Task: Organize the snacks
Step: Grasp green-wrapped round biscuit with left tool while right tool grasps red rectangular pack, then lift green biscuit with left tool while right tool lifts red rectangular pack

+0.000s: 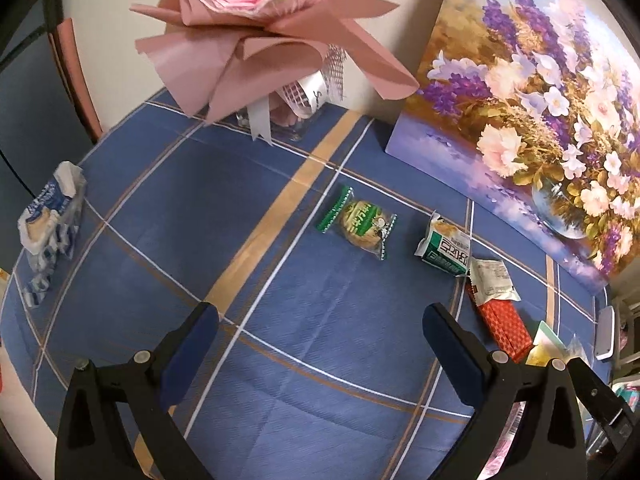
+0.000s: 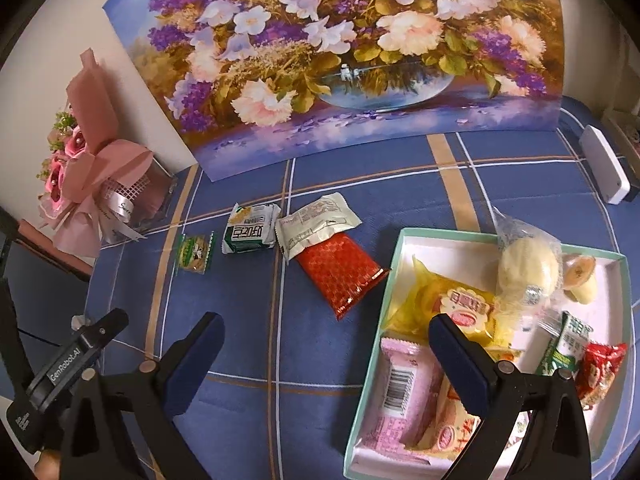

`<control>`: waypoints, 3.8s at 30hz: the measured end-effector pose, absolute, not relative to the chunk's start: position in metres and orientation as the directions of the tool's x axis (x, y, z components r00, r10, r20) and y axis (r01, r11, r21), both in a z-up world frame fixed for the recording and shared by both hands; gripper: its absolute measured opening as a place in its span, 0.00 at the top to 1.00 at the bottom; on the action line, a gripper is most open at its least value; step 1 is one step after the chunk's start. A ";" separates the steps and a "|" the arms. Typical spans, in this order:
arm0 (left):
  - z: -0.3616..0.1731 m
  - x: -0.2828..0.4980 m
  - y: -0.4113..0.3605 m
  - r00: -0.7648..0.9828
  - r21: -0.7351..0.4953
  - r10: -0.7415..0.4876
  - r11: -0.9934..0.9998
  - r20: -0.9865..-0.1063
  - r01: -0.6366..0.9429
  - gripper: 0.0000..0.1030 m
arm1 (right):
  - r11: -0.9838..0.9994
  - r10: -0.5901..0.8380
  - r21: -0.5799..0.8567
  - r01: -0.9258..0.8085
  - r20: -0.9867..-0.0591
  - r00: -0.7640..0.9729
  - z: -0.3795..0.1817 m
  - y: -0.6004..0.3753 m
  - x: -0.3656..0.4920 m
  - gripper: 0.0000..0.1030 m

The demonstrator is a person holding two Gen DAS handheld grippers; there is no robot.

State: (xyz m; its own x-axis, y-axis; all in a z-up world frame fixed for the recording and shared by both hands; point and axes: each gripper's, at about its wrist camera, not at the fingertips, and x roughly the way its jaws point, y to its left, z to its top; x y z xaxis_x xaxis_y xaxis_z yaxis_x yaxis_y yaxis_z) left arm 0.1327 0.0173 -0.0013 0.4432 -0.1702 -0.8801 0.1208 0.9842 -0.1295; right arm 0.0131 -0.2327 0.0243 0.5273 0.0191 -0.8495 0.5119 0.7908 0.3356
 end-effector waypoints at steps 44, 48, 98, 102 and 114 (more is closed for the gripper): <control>-0.103 0.268 -0.072 0.219 -0.074 -0.163 0.928 -0.962 0.365 0.40 | 0.943 -0.018 0.062 0.328 -0.972 0.236 -0.079 -0.227 0.132 0.41; -0.099 0.261 -0.069 0.213 -0.073 -0.154 0.936 -0.965 0.344 0.45 | 0.941 -0.019 0.066 0.332 -0.969 0.248 -0.077 -0.227 0.129 0.44; -0.024 0.124 -0.002 0.301 -0.326 -0.337 0.941 -0.892 0.089 0.47 | 0.844 0.048 0.257 0.471 -0.911 0.410 -0.015 -0.197 0.038 0.59; -0.036 0.139 -0.008 0.287 -0.314 -0.326 0.945 -0.901 0.090 0.47 | 0.833 0.063 0.269 0.484 -0.915 0.399 -0.028 -0.207 0.058 0.42; -0.065 0.166 0.002 0.256 -0.310 -0.316 0.948 -0.913 0.067 0.47 | 0.832 0.046 0.199 0.519 -0.955 0.292 -0.068 -0.214 0.091 0.41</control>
